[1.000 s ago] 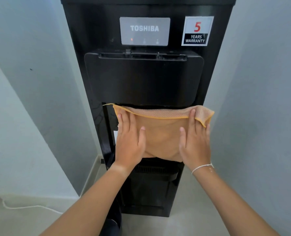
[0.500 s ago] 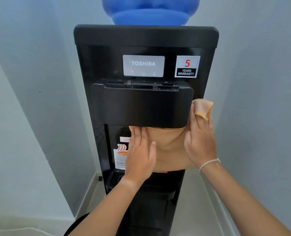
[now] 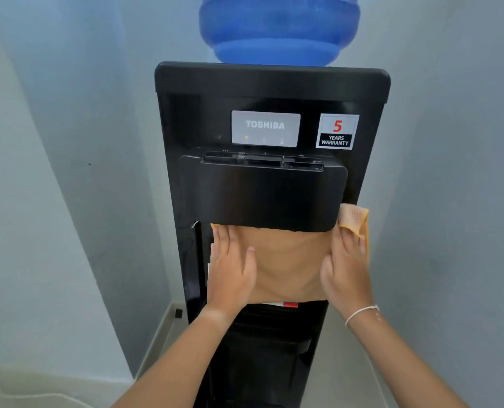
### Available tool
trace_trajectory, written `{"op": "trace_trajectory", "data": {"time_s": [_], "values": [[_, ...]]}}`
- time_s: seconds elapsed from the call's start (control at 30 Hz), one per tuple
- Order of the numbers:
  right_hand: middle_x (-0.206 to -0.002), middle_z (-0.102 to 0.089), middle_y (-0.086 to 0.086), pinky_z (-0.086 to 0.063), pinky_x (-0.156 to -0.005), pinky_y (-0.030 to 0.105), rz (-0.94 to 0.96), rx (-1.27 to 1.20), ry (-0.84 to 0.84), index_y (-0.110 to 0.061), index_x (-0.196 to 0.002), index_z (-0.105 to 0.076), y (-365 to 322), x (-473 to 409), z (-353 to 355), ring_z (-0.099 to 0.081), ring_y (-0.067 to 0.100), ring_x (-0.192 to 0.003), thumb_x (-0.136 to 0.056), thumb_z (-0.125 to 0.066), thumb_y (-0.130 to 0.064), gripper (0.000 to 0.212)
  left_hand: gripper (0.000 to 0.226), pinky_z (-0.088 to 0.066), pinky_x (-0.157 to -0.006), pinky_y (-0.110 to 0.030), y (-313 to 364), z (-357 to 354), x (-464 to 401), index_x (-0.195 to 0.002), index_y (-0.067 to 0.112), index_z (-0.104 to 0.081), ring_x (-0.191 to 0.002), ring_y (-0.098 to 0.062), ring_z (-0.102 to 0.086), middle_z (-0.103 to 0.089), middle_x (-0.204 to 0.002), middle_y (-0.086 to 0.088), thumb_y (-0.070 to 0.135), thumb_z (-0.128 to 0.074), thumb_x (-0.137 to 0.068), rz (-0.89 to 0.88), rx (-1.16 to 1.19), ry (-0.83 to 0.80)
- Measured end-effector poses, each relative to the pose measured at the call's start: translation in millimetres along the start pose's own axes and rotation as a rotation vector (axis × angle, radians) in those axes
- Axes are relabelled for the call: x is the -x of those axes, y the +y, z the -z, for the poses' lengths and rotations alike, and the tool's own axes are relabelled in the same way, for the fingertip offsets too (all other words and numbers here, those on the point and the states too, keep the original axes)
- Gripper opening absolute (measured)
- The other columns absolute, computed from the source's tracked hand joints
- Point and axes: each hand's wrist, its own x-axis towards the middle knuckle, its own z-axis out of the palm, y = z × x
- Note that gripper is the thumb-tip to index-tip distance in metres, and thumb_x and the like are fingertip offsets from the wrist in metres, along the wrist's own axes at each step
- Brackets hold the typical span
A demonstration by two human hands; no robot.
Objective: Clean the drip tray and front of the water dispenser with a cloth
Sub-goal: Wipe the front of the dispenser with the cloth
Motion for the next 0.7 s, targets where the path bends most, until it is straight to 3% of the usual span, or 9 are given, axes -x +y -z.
{"op": "trace_trajectory", "data": {"time_s": [0.13,0.27,0.43,0.53,0.6,0.7], "values": [[-0.150,-0.029,0.006,-0.002,-0.120,0.037,-0.010,-0.001,-0.173,-0.018,-0.147,0.000,-11.7,29.7,-31.3,-0.015,0.022,-0.142,-0.089,-0.034,-0.005,0.068,0.064,0.002,-0.118,-0.034,-14.1,13.5,-4.6,-0.151,0.014,-0.001,-0.147,-0.018,0.002,0.003,-0.161,-0.001,0.022,-0.035,-0.098,0.043,-0.063,0.089],[-0.153,-0.023,-0.001,0.004,-0.119,0.033,0.026,0.068,-0.251,-0.028,-0.138,0.022,-34.2,37.0,-61.5,-0.014,0.020,-0.144,-0.093,-0.029,-0.015,0.069,0.061,-0.001,-0.121,-0.036,-32.0,26.6,-8.1,-0.151,0.013,-0.004,-0.145,-0.012,0.011,0.008,-0.160,-0.002,0.023,-0.034,-0.099,0.007,-0.134,0.102],[-0.150,-0.031,0.002,0.008,-0.118,0.031,0.154,0.123,-0.226,-0.018,-0.147,0.004,-61.9,20.1,-75.8,-0.021,0.020,-0.141,-0.089,-0.031,-0.013,0.068,0.066,-0.010,-0.120,-0.038,-40.7,69.1,-43.2,-0.150,0.005,-0.008,-0.148,-0.015,0.002,0.007,-0.160,-0.008,0.003,-0.034,-0.089,-0.129,-0.037,0.138],[-0.143,-0.042,0.003,0.005,-0.118,0.033,0.171,0.101,-0.204,-0.017,-0.148,-0.008,-73.6,15.8,-80.3,-0.031,0.021,-0.137,-0.086,-0.034,-0.011,0.067,0.081,-0.015,-0.119,-0.032,-37.2,89.6,-70.0,-0.151,0.006,-0.008,-0.148,-0.015,-0.007,0.003,-0.161,-0.006,0.000,-0.031,-0.073,-0.249,-0.079,0.160],[-0.141,-0.044,0.004,0.003,-0.118,0.034,0.159,0.083,-0.192,-0.015,-0.147,-0.013,-75.5,18.6,-83.5,-0.035,0.021,-0.134,-0.084,-0.035,-0.010,0.067,0.081,-0.024,-0.115,-0.031,-42.3,92.0,-70.8,-0.151,0.010,-0.008,-0.146,-0.012,-0.013,0.004,-0.161,-0.001,-0.001,-0.031,-0.075,-0.278,-0.072,0.130],[-0.150,-0.033,0.005,0.007,-0.116,0.034,0.138,0.107,-0.227,-0.014,-0.147,-0.014,-70.3,28.0,-89.3,-0.023,0.021,-0.142,-0.087,-0.032,-0.012,0.063,0.072,-0.029,-0.095,-0.010,-67.1,81.3,-44.9,-0.152,0.016,-0.011,-0.136,-0.007,-0.024,0.004,-0.159,0.007,0.002,-0.031,-0.084,-0.183,-0.052,0.071]]}}
